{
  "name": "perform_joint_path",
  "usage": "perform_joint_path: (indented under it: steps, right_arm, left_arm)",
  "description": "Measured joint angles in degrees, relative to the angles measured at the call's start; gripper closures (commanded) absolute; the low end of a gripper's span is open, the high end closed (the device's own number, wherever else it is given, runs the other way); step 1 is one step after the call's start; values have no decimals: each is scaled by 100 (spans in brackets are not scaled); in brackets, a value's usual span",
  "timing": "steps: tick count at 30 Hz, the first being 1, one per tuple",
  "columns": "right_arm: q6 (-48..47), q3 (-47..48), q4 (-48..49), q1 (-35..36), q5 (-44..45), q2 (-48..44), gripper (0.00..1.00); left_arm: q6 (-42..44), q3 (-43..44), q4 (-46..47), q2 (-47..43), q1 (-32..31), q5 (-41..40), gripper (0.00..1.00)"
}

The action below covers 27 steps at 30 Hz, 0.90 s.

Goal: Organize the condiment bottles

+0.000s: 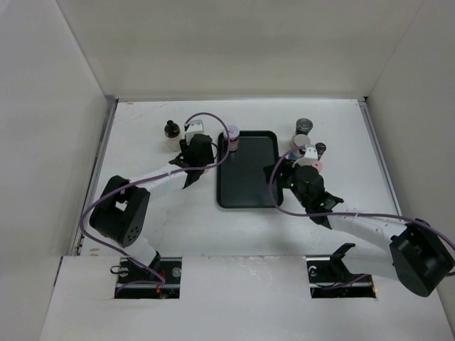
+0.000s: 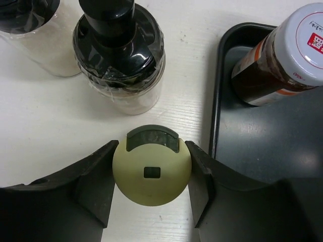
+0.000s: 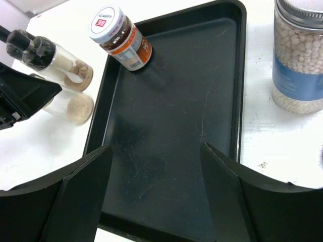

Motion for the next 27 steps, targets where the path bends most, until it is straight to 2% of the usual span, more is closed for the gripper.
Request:
perform_joint_path:
  steps: [5, 11, 13, 19, 27]
  right_arm:
    - [-2, 0, 20, 0, 0, 68, 24]
    - [0, 0, 28, 0, 0, 59, 24]
    - [0, 0, 28, 0, 2, 59, 24]
    - [2, 0, 28, 0, 2, 55, 24]
    - [0, 0, 48, -2, 2, -22, 24]
  left_arm:
    - [20, -7, -61, -186, -94, -92, 69]
    - [46, -7, -118, -1233, -590, -214, 69]
    - [46, 114, -76, -1325, -791, -245, 68]
    - [48, 874, -13, -343, -1123, -173, 67]
    - [98, 1353, -2, 1036, -1128, -151, 66]
